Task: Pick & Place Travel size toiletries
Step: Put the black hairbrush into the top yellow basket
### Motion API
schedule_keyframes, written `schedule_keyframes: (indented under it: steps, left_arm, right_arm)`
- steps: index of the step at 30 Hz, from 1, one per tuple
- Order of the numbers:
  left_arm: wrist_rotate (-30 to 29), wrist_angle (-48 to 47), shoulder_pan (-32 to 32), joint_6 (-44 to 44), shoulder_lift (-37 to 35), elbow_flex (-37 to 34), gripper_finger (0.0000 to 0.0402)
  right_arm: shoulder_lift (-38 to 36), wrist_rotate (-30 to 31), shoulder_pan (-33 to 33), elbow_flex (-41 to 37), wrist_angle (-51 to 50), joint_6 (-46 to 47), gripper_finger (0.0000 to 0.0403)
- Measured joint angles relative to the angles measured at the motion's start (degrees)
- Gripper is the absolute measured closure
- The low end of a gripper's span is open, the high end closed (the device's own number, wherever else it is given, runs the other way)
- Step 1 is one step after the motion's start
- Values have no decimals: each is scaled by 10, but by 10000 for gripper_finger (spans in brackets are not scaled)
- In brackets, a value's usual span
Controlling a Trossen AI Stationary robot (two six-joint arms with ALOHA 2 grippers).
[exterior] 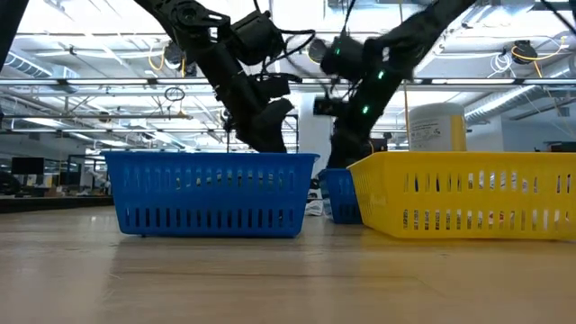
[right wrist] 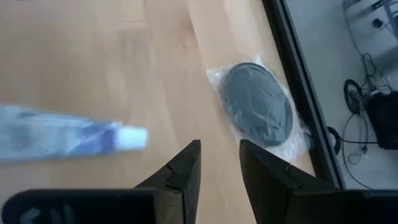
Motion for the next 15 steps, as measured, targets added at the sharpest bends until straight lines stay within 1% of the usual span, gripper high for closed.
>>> schedule_keyframes:
  steps: [3, 8, 10, 13, 15]
  left_arm:
    - [-71, -21, -6, -33, -10, 0, 188]
    - [-154, -101, -3, -96, -50, 0, 188]
    - [-171, -129, 0, -103, -69, 0, 188]
    - [-179, -167, 3, -113, -98, 0, 188]
    - [-184, -174, 4, -121, -117, 0, 188]
  right_arm:
    - [25, 0, -17, -2, 6, -13, 300]
    - [41, -10, -40, -1, 23, -16, 300]
    - [41, -24, -48, -1, 30, -15, 300]
    - [41, -43, -56, -1, 47, -17, 300]
    - [41, -44, -58, -1, 45, -19, 300]
